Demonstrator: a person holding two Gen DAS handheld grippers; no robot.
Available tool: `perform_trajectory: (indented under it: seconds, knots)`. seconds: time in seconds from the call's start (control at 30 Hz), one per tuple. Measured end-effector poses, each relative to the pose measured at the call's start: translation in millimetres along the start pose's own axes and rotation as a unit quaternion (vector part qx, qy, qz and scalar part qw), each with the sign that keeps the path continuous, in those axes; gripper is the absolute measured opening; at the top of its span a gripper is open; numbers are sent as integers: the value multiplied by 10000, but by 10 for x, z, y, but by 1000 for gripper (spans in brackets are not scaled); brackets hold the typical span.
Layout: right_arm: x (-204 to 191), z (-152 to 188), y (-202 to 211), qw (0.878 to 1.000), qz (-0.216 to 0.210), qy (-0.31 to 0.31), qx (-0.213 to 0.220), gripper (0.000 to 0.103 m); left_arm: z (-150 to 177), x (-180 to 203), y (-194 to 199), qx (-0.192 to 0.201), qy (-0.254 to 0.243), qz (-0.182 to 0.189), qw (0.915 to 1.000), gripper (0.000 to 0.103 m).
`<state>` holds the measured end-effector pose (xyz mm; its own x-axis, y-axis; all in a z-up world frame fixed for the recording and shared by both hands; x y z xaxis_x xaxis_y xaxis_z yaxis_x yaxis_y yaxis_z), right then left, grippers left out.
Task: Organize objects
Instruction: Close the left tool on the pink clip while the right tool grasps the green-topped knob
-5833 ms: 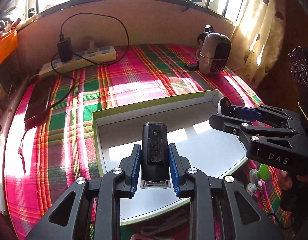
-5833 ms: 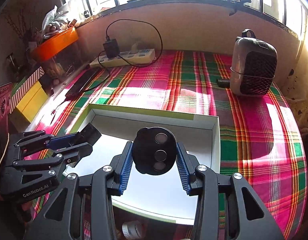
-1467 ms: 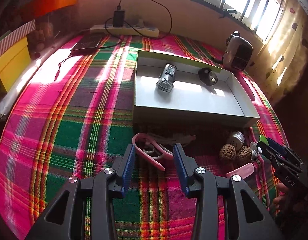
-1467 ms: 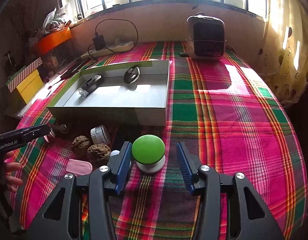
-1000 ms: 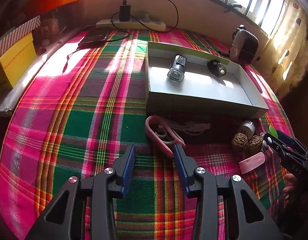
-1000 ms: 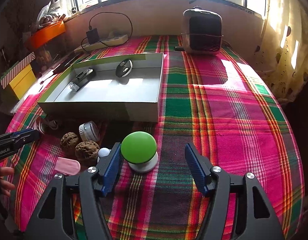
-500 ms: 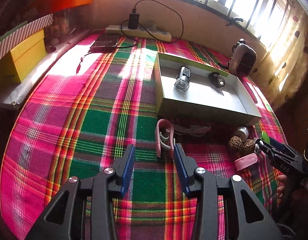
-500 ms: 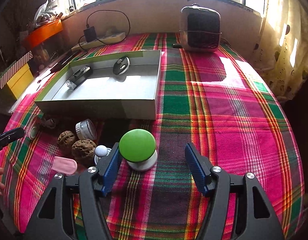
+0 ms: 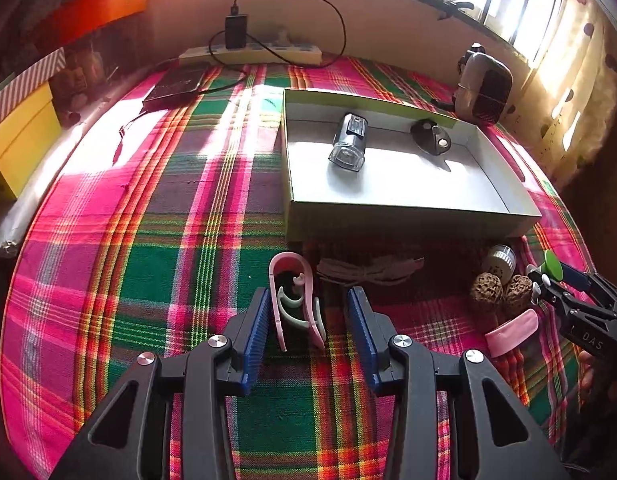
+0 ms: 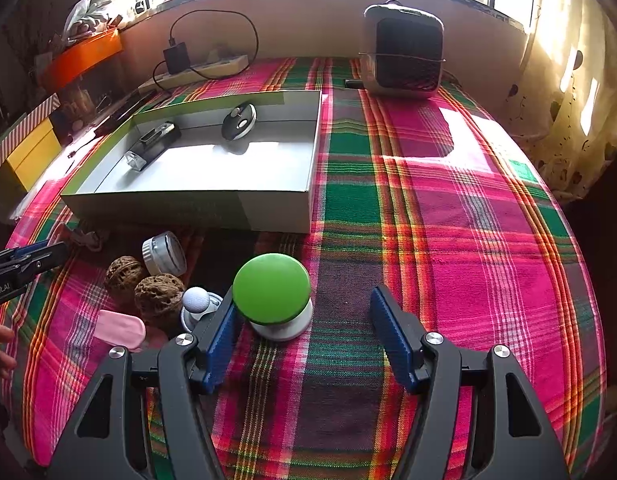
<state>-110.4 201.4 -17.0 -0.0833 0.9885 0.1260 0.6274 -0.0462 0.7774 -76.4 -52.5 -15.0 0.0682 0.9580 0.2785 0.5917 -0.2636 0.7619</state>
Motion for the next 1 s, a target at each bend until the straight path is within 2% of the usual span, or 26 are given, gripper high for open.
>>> perform_trajectory:
  seconds: [0.27,0.47,0.73,0.8,1.0]
  knots:
    - [-27,-23,-21,10000,77,54,-15,65,6,-31,0,55,-81,-101,9999,38]
    - [-31,-39,-31,9999,136,64,-25,65,-9,-95,8,136,44,59,9999,37]
    - [-33,-40,-32,9999,138,69,-25,65,-3,-115,13,168,38,4,9999,28]
    - [-34,-39,-31,9999,139,67,-24,65,-1,-147,22,188,82,-24,9998,21]
    - [-35,-36,-29,9999,144,61,-21,62,5,-160,28,214,72,18,9997,21]
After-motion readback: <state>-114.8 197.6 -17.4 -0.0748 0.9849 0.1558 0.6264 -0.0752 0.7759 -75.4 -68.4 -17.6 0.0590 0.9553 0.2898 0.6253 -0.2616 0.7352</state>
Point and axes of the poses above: each gripper's, at about its wrist camera, not at the fingertips, and y roughly against the way its jaws point, x to its right, z to its underside, the point moved 2 cm from there along -y, roughly the way its jaws point, and after that the axes turned 11 degrees about z, right-handed, at the moved point
